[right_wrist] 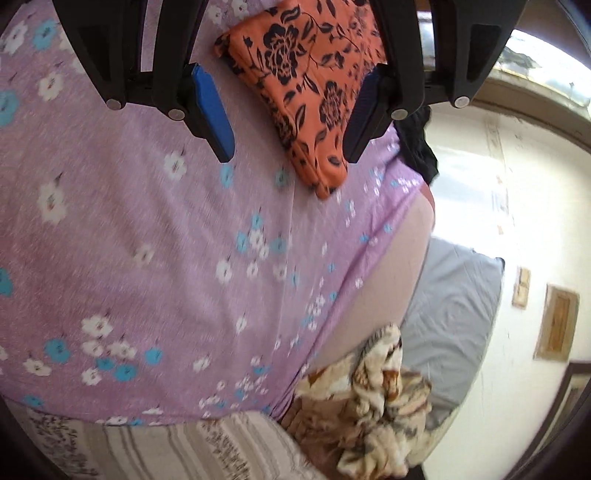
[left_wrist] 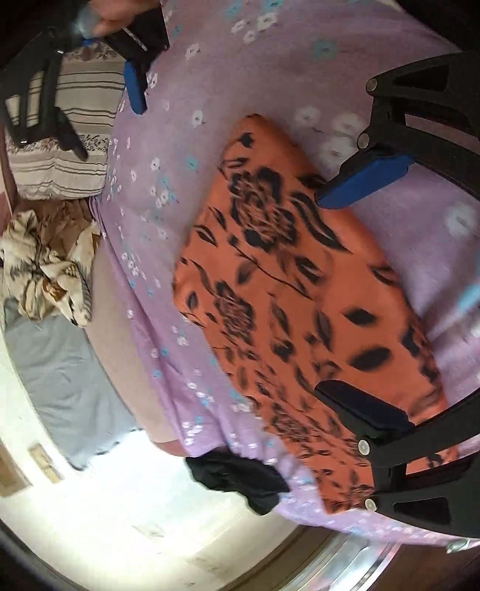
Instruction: Fold small clothes
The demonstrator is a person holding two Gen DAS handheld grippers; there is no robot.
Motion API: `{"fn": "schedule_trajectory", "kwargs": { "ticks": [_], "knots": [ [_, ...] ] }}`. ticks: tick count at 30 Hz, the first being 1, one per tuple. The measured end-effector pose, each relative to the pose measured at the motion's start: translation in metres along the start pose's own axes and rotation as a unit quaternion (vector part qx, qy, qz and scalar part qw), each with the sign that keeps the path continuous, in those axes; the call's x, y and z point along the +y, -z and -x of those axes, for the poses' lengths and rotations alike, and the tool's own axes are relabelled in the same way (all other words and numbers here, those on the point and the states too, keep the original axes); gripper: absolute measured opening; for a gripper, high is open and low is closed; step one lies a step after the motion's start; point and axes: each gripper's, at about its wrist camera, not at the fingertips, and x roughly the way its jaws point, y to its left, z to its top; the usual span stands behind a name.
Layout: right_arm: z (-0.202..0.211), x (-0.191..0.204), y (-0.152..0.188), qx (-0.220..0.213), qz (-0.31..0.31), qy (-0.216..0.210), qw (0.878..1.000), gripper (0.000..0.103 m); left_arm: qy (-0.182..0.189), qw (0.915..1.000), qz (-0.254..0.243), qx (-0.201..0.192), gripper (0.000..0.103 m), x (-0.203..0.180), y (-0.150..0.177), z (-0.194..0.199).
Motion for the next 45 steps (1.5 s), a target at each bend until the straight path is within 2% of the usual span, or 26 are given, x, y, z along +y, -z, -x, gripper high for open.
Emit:
{"fn": "schedule_trajectory", "kwargs": {
  "ticks": [7, 13, 15, 16, 17, 18, 19, 22, 25, 27, 28, 29, 31, 34, 37, 39, 42, 45],
  "knots": [
    [0.023, -0.024, -0.025, -0.036, -0.055, -0.037, 0.997, 0.065, -0.032, 0.9992, -0.022, -0.004, 0.094, -0.036, -0.025, -0.026],
    [0.030, -0.027, -0.035, -0.046, -0.072, -0.064, 0.994, 0.065, -0.043, 0.9989, 0.018, 0.007, 0.093, -0.039, -0.040, -0.041],
    [0.028, -0.025, -0.035, -0.037, -0.068, -0.071, 0.994, 0.065, -0.028, 0.9988, 0.038, 0.011, 0.071, -0.033, -0.043, -0.047],
    [0.025, -0.024, -0.035, -0.030, -0.064, -0.076, 0.995, 0.065, -0.015, 0.9986, 0.049, 0.016, 0.033, -0.029, -0.045, -0.050],
    [0.020, -0.021, -0.034, -0.015, -0.058, -0.085, 0.995, 0.065, -0.006, 0.9979, 0.059, 0.027, 0.000, -0.026, -0.046, -0.054],
    [0.014, -0.018, -0.034, -0.003, -0.054, -0.090, 0.994, 0.065, 0.003, 0.9965, 0.074, 0.040, 0.003, -0.021, -0.046, -0.059],
    [0.006, -0.014, -0.033, 0.016, -0.047, -0.097, 0.994, 0.065, 0.021, 0.9938, 0.099, 0.045, 0.001, -0.011, -0.045, -0.062],
    [-0.014, -0.001, -0.028, 0.058, -0.022, -0.098, 0.993, 0.065, 0.044, 0.9910, 0.123, 0.031, 0.000, 0.004, -0.044, -0.060],
    [-0.031, 0.005, -0.023, 0.084, -0.009, -0.080, 0.993, 0.065, 0.125, 0.9855, 0.112, 0.026, 0.000, 0.010, -0.040, -0.045],
    [-0.039, 0.002, -0.020, 0.098, -0.024, -0.082, 0.992, 0.065, 0.162, 0.9836, 0.078, 0.019, 0.024, 0.008, -0.030, -0.028],
    [-0.042, 0.001, -0.019, 0.107, -0.028, -0.087, 0.990, 0.065, 0.165, 0.9844, 0.061, 0.014, 0.061, 0.008, -0.024, -0.019],
    [-0.044, 0.000, -0.018, 0.118, -0.030, -0.092, 0.988, 0.065, 0.155, 0.9865, 0.052, 0.007, 0.087, 0.011, -0.019, -0.012],
    [-0.051, 0.000, -0.016, 0.149, -0.022, -0.096, 0.984, 0.065, 0.130, 0.9903, 0.048, -0.015, 0.091, 0.019, -0.006, 0.003],
    [-0.060, -0.008, -0.009, 0.191, -0.011, -0.070, 0.979, 0.065, 0.099, 0.9945, 0.034, -0.001, 0.091, 0.032, 0.007, 0.010],
    [-0.068, -0.028, -0.003, 0.231, -0.041, -0.063, 0.970, 0.065, 0.069, 0.9960, 0.053, 0.021, 0.091, 0.060, 0.023, 0.012],
    [-0.073, -0.039, 0.002, 0.248, -0.056, -0.044, 0.966, 0.065, 0.054, 0.9964, 0.061, 0.025, 0.091, 0.075, 0.032, 0.014],
    [-0.079, -0.042, 0.010, 0.263, -0.059, -0.033, 0.962, 0.069, 0.063, 0.9956, 0.062, 0.031, 0.091, 0.078, 0.034, 0.019],
    [-0.094, -0.037, 0.025, 0.291, -0.061, -0.035, 0.954, 0.070, 0.087, 0.9948, 0.049, 0.015, 0.091, 0.065, 0.028, 0.028]
  ]
}}
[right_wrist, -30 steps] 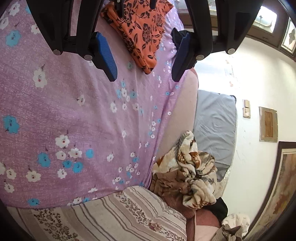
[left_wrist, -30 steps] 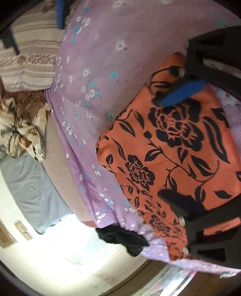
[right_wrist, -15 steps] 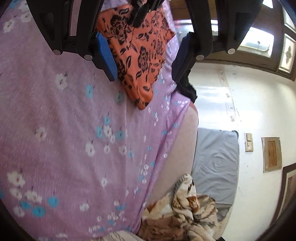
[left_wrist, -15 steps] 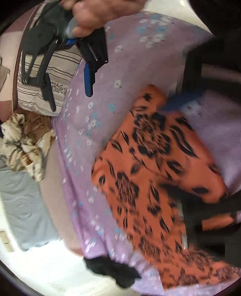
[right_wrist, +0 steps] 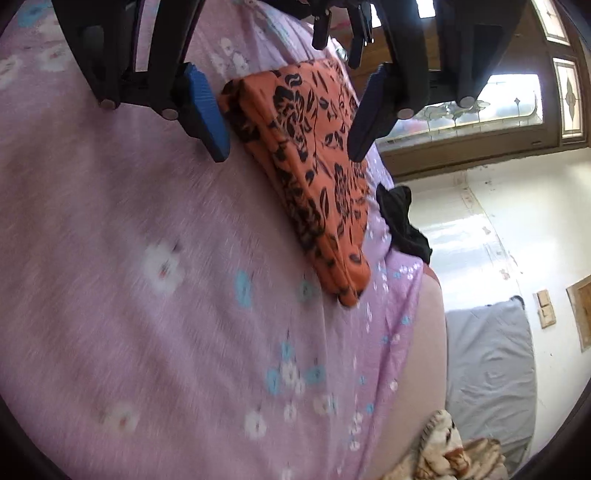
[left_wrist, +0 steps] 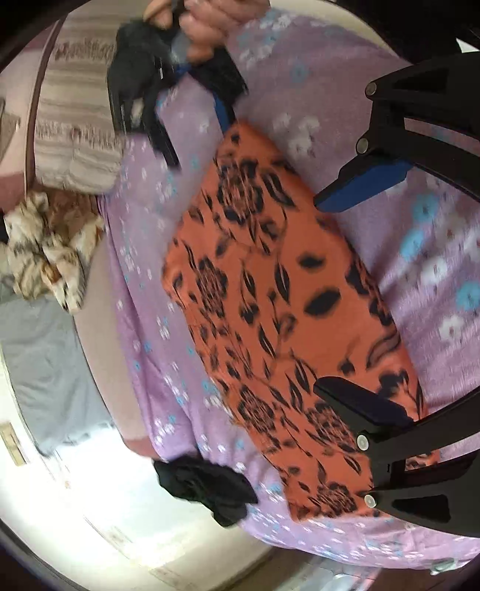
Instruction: Fold small clothes
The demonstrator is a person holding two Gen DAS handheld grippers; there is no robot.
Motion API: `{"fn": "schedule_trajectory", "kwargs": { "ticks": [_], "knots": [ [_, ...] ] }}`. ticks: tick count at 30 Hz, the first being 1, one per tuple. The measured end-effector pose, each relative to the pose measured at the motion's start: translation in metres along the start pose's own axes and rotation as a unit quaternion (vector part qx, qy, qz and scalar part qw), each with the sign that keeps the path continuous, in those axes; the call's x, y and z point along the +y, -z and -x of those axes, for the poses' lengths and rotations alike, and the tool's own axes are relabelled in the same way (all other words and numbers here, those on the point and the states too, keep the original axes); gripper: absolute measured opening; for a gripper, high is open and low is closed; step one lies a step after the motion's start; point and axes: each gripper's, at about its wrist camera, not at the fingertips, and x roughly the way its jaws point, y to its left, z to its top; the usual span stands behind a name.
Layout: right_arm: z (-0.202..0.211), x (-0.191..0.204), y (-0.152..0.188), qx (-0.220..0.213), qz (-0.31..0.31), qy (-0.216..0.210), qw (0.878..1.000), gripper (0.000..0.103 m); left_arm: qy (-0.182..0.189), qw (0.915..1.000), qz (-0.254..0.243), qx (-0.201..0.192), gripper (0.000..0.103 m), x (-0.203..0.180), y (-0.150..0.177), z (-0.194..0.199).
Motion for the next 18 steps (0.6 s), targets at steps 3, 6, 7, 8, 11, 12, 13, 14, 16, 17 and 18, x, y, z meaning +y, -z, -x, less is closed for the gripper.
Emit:
{"fn": "schedule_trajectory", "kwargs": {
  "ticks": [3, 6, 7, 8, 11, 12, 13, 14, 16, 17, 18],
  "knots": [
    [-0.024, 0.009, 0.008, 0.009, 0.028, 0.044, 0.999, 0.073, 0.014, 0.9998, -0.012, -0.001, 0.091, -0.015, -0.001, -0.002],
    [-0.036, 0.025, 0.016, 0.000, 0.079, 0.061, 0.995, 0.055, 0.033, 0.9992, -0.020, 0.002, 0.091, -0.028, 0.002, -0.004],
    [-0.038, 0.027, 0.017, 0.002, 0.087, 0.059, 0.994, 0.036, 0.037, 0.9990, -0.027, -0.002, 0.091, -0.034, 0.003, -0.005],
    [-0.037, 0.030, 0.018, -0.001, 0.096, 0.051, 0.994, 0.032, 0.038, 0.9988, -0.030, -0.005, 0.091, -0.038, 0.003, -0.005],
    [-0.028, 0.038, 0.016, -0.007, 0.103, 0.008, 0.995, 0.025, 0.040, 0.9985, -0.033, -0.019, 0.091, -0.049, -0.003, -0.011],
    [-0.027, 0.040, 0.016, -0.007, 0.102, -0.006, 0.995, 0.025, 0.036, 0.9987, -0.029, -0.023, 0.091, -0.051, -0.005, -0.014],
    [-0.025, 0.042, 0.015, -0.006, 0.104, -0.014, 0.994, 0.025, 0.031, 0.9989, -0.020, -0.028, 0.091, -0.053, -0.010, -0.018],
    [-0.024, 0.044, 0.015, -0.006, 0.107, -0.016, 0.994, 0.025, 0.027, 0.9991, -0.015, -0.031, 0.091, -0.053, -0.013, -0.020],
    [-0.024, 0.047, 0.016, -0.002, 0.109, -0.017, 0.994, 0.025, 0.018, 0.9992, -0.003, -0.035, 0.091, -0.056, -0.021, -0.028],
    [-0.025, 0.048, 0.016, -0.001, 0.109, -0.019, 0.994, 0.025, 0.013, 0.9993, -0.001, -0.036, 0.091, -0.057, -0.024, -0.032],
    [-0.025, 0.050, 0.016, -0.001, 0.110, -0.020, 0.994, 0.024, 0.005, 0.9993, -0.001, -0.036, 0.091, -0.059, -0.028, -0.036]
  ]
}}
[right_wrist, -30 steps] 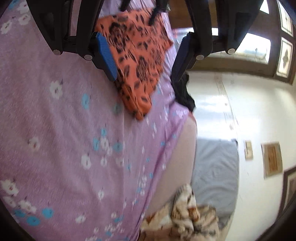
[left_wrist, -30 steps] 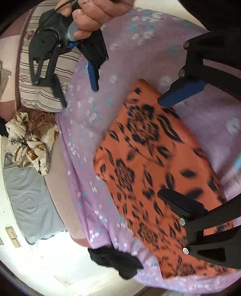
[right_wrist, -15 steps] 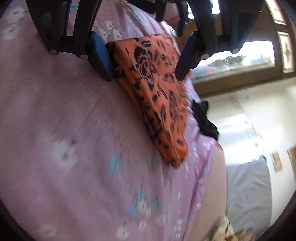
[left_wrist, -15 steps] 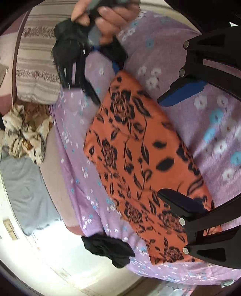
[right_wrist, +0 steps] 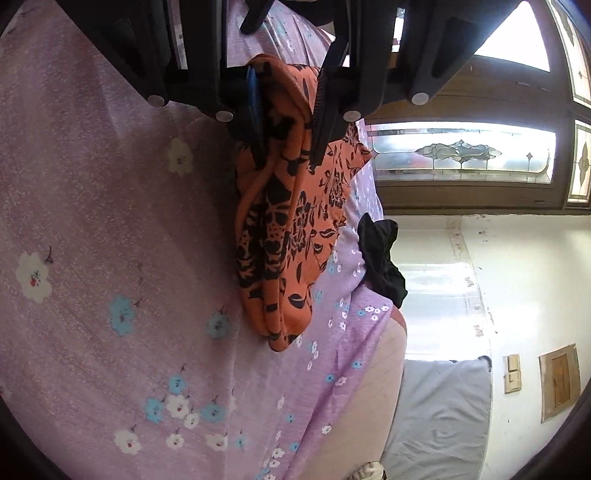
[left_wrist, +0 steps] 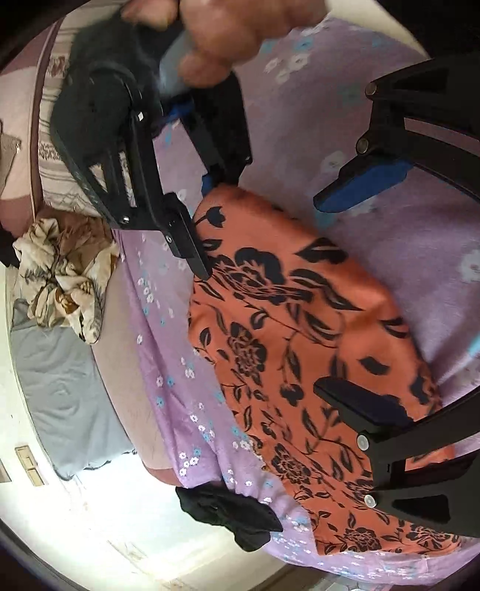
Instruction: Fold small clothes
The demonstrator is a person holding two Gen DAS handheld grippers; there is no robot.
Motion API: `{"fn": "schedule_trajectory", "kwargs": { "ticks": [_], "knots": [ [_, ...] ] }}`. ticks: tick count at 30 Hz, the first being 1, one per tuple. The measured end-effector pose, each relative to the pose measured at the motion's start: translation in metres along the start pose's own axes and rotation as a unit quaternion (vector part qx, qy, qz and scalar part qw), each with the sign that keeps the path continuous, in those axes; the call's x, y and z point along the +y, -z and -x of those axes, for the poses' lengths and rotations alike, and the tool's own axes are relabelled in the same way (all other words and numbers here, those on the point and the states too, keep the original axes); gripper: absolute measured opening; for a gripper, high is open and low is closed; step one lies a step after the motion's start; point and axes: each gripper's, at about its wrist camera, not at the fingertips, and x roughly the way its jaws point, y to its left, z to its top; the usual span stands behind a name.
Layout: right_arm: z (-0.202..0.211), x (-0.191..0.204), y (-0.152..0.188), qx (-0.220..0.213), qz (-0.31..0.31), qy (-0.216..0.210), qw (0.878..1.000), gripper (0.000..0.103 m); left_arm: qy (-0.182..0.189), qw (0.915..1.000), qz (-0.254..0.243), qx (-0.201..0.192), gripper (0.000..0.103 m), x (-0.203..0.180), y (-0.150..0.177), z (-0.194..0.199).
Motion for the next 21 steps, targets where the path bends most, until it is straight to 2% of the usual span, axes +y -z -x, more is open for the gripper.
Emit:
{"fn": "schedule_trajectory", "kwargs": {
  "ticks": [4, 7, 8, 9, 10, 11, 14, 15, 16, 17, 18, 19, 21],
  "knots": [
    [0.001, 0.012, -0.001, 0.004, 0.016, -0.018, 1.000, 0.024, -0.034, 0.9993, -0.005, 0.016, 0.091, -0.008, -0.012, -0.022],
    [0.001, 0.016, -0.001, 0.010, 0.026, -0.023, 0.999, 0.024, -0.047, 0.9989, 0.000, 0.007, 0.091, -0.008, -0.022, -0.028],
    [0.002, 0.016, -0.001, 0.012, 0.027, -0.024, 0.999, 0.024, -0.045, 0.9989, 0.003, 0.005, 0.082, -0.007, -0.023, -0.029],
    [0.002, 0.017, -0.001, 0.014, 0.030, -0.022, 0.999, 0.024, -0.038, 0.9992, 0.012, 0.000, 0.070, -0.004, -0.026, -0.029],
    [0.002, 0.018, -0.002, 0.016, 0.034, -0.017, 0.999, 0.025, -0.015, 0.9996, 0.024, 0.002, 0.039, 0.000, -0.027, -0.032],
    [0.003, 0.019, -0.002, 0.018, 0.039, -0.015, 0.999, 0.025, 0.012, 0.9992, 0.036, 0.012, 0.022, 0.004, -0.028, -0.035],
    [0.016, 0.021, -0.007, 0.002, 0.033, -0.037, 0.999, 0.028, 0.026, 0.9988, 0.041, 0.008, 0.020, 0.009, -0.027, -0.034],
    [0.021, 0.020, -0.009, -0.010, 0.028, -0.039, 0.999, 0.034, 0.029, 0.9989, 0.038, 0.005, 0.020, 0.010, -0.026, -0.032],
    [0.028, 0.016, -0.013, -0.031, 0.017, -0.028, 0.999, 0.061, 0.036, 0.9986, 0.038, 0.002, 0.019, 0.013, -0.025, -0.030],
    [0.032, 0.014, -0.015, -0.048, 0.011, -0.015, 0.999, 0.076, 0.044, 0.9981, 0.042, 0.001, 0.019, 0.016, -0.026, -0.027],
    [0.036, 0.012, -0.017, -0.067, 0.007, -0.001, 0.998, 0.083, 0.052, 0.9976, 0.046, -0.002, 0.019, 0.021, -0.026, -0.022],
    [0.037, 0.009, -0.019, -0.075, 0.004, 0.006, 0.997, 0.083, 0.055, 0.9974, 0.047, -0.006, 0.019, 0.023, -0.026, -0.017],
    [0.027, 0.003, -0.027, -0.061, -0.013, 0.000, 0.998, 0.083, 0.067, 0.9964, 0.050, -0.017, 0.018, 0.034, -0.025, -0.004]
  ]
}}
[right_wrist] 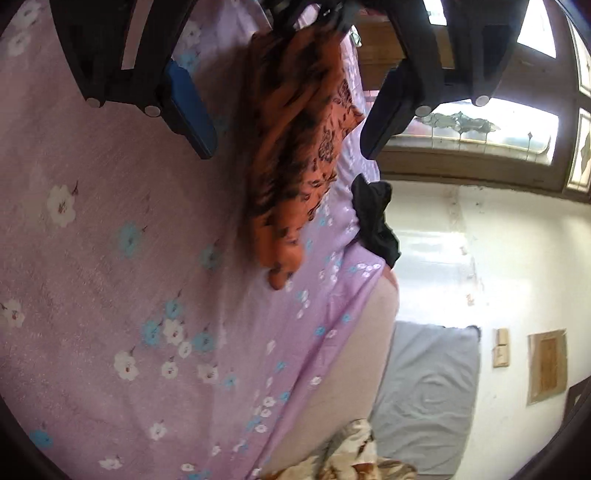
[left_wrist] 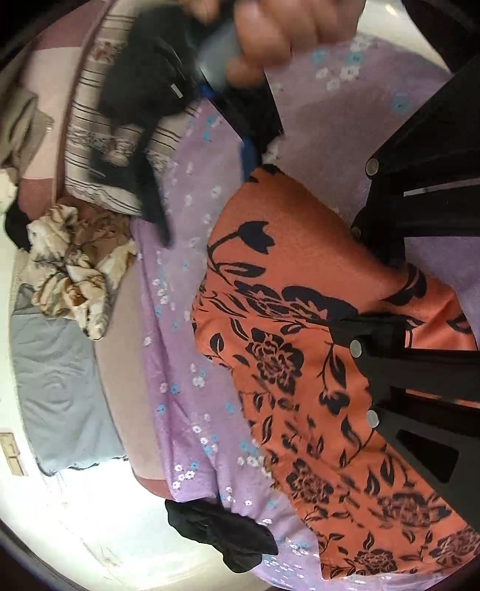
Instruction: Fold small clothes
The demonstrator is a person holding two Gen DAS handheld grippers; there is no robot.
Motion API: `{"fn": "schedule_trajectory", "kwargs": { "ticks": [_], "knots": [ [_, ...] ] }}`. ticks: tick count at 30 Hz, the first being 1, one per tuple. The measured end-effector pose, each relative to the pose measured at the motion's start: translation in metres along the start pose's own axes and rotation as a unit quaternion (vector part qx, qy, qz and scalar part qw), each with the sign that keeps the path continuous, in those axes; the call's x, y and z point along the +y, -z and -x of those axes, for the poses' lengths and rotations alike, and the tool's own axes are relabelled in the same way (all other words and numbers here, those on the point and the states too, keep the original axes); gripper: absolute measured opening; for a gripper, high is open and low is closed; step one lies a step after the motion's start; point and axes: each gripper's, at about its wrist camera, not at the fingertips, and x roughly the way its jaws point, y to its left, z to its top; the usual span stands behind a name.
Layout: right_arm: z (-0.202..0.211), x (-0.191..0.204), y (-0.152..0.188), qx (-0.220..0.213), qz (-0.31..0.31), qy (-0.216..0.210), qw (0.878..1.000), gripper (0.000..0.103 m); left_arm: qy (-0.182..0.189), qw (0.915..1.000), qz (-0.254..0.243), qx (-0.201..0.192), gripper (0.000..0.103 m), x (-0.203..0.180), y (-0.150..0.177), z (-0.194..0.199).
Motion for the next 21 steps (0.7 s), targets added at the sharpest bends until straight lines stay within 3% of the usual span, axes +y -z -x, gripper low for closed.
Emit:
{"fn": "schedule_trajectory", "kwargs": {
  "ticks": [7, 13, 17, 20, 21],
  "knots": [
    [-0.065, -0.005, -0.032, 0.053, -0.023, 0.028, 0.998, 0.083, 0.034, 0.9989, 0.024, -0.022, 0.018, 0.036, 0.002, 0.031],
    [-0.080, 0.027, -0.075, -0.003, -0.015, -0.018, 1.000, 0.083, 0.064, 0.9966, 0.049, -0.015, 0.018, 0.053, 0.001, 0.016],
    [-0.104, 0.057, -0.086, 0.019, 0.036, 0.042, 0.998, 0.083, 0.076, 0.9957, 0.052, -0.013, 0.018, 0.058, -0.001, 0.014],
    [-0.124, 0.074, -0.076, 0.045, 0.074, 0.093, 0.992, 0.082, 0.079, 0.9949, 0.062, -0.013, 0.018, 0.064, -0.001, 0.017],
    [-0.129, 0.077, -0.073, 0.042, 0.085, 0.108, 0.990, 0.076, 0.079, 0.9946, 0.066, -0.014, 0.018, 0.066, 0.000, 0.019]
  ]
}}
